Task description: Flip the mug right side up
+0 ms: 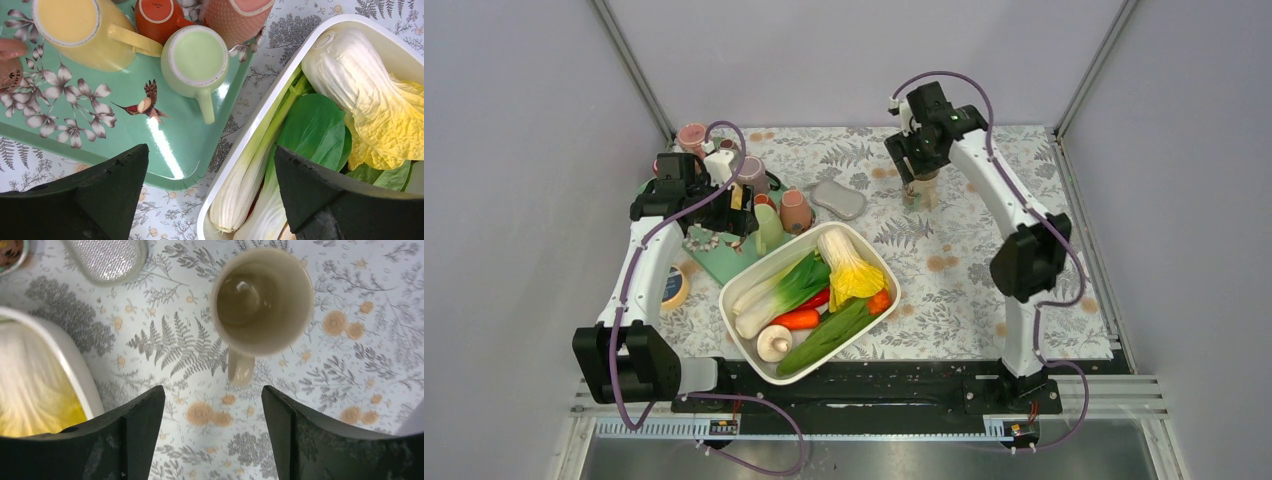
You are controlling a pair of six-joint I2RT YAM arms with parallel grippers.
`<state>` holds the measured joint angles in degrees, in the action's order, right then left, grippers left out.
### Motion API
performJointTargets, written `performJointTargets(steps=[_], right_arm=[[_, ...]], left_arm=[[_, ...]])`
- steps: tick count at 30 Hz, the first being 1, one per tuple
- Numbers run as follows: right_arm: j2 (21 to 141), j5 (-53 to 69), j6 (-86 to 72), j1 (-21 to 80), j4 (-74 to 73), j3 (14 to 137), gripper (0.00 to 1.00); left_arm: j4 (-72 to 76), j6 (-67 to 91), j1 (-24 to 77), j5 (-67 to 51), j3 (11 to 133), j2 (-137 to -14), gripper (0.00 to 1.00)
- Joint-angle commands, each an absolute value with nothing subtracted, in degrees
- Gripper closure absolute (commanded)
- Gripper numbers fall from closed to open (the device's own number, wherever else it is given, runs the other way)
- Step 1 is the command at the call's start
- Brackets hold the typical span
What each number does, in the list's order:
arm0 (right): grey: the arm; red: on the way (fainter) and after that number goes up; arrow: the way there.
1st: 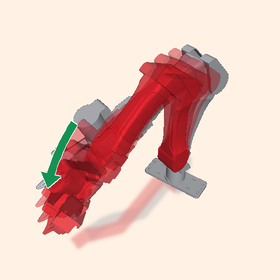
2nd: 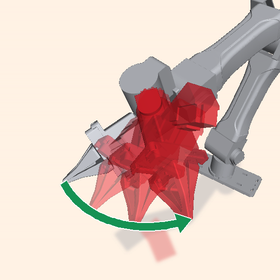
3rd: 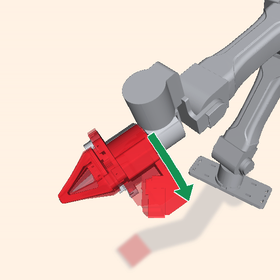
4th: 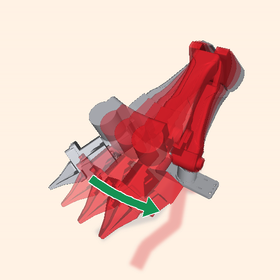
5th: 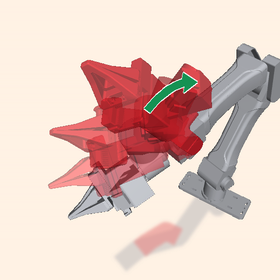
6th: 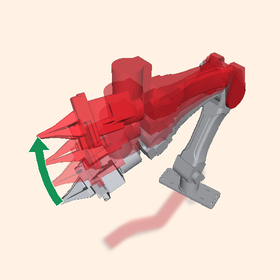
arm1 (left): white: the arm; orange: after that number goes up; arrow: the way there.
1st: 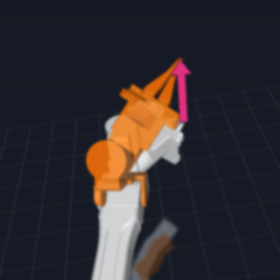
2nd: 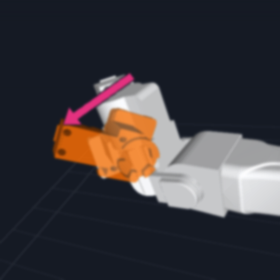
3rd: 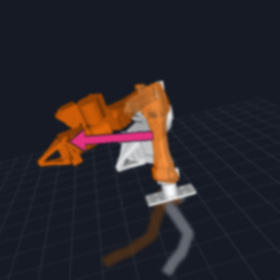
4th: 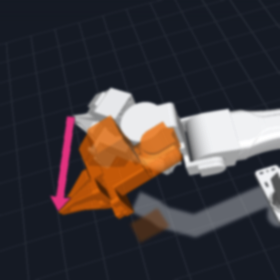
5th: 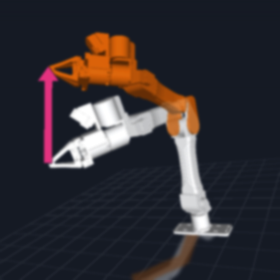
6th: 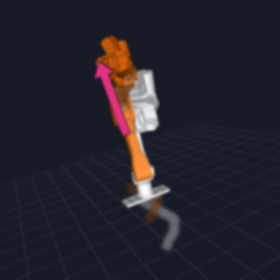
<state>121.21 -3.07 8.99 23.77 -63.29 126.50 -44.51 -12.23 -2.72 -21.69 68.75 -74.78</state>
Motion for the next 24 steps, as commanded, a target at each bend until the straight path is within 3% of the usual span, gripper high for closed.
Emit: performJointTargets(steps=[1, 8, 18, 24], right_arm=[[106.3, -4.6, 11.5, 24.4, -51.2, 110.4, 0.19], [100.8, -4.7, 9.0, 21.9, -40.2, 90.9, 0.27], [110.8, -6.5, 8.5, 19.7, -37.6, 94.9, 0.46], [114.7, -6.1, 8.9, 19.2, -36.2, 98.0, 0.65]], left_arm=[[-43.8, -12.9, -2.8, -22.8, 69.6, -73.2, 0.01], [-43.8, -13.0, -2.8, -23.0, 69.3, -73.2, 0.01], [-43.8, -13.7, -2.8, -22.7, 68.1, -71.7, 0.01], [-44.0, -13.6, -2.8, -22.8, 68.3, -71.6, 0.01]])
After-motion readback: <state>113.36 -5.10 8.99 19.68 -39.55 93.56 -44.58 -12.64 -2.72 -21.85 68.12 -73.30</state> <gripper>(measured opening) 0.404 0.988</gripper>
